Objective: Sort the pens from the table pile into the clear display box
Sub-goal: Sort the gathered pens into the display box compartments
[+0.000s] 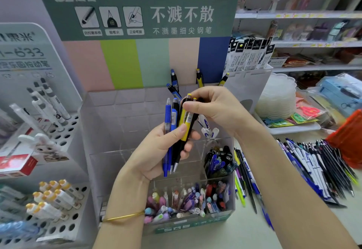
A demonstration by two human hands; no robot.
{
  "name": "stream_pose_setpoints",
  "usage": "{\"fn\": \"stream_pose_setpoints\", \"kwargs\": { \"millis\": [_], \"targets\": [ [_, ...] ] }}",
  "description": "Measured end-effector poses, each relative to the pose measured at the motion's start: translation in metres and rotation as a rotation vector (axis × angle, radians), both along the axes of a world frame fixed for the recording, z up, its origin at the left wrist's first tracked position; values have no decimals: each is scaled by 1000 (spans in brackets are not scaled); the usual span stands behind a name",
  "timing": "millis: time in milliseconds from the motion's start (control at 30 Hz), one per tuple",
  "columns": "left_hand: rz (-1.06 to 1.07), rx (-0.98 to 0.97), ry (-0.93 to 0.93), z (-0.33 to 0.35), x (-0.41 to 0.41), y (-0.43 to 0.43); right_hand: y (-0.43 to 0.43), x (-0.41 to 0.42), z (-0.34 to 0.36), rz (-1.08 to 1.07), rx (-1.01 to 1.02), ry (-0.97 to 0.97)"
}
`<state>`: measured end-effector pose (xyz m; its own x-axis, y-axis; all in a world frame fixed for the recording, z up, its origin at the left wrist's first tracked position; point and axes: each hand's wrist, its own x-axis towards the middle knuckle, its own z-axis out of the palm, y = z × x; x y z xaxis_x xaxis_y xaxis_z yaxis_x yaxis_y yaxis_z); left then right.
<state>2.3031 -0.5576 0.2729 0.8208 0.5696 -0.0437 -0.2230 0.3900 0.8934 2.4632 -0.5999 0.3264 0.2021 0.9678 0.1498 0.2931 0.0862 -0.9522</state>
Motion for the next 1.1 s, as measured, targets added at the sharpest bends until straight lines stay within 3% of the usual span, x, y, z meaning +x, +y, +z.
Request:
{"fn": "stream_pose_setpoints", "kwargs": {
  "millis": [167,333,433,600,667,767,867,1100],
  "targets": [
    [3,-19,49,5,-1,7,6,2,-1,-60,130,46],
    [71,-28,124,0,-3,10,8,20,7,-255,257,288],
    [111,-39,119,-1,0,11,6,38,15,-401,400,285],
    [131,-24,96,4,9,11,5,55,22,-705,589,-120],
    [136,-20,83,5,12,11,9,54,21,-696,551,-348],
    [126,5,69,4,15,11,22,50,16,-597,327,-639],
    [101,54,60,5,14,10,33,42,10,-495,128,-756],
    [86,41,24,8,11,8,42,32,8,-515,79,-878]
  ]
}}
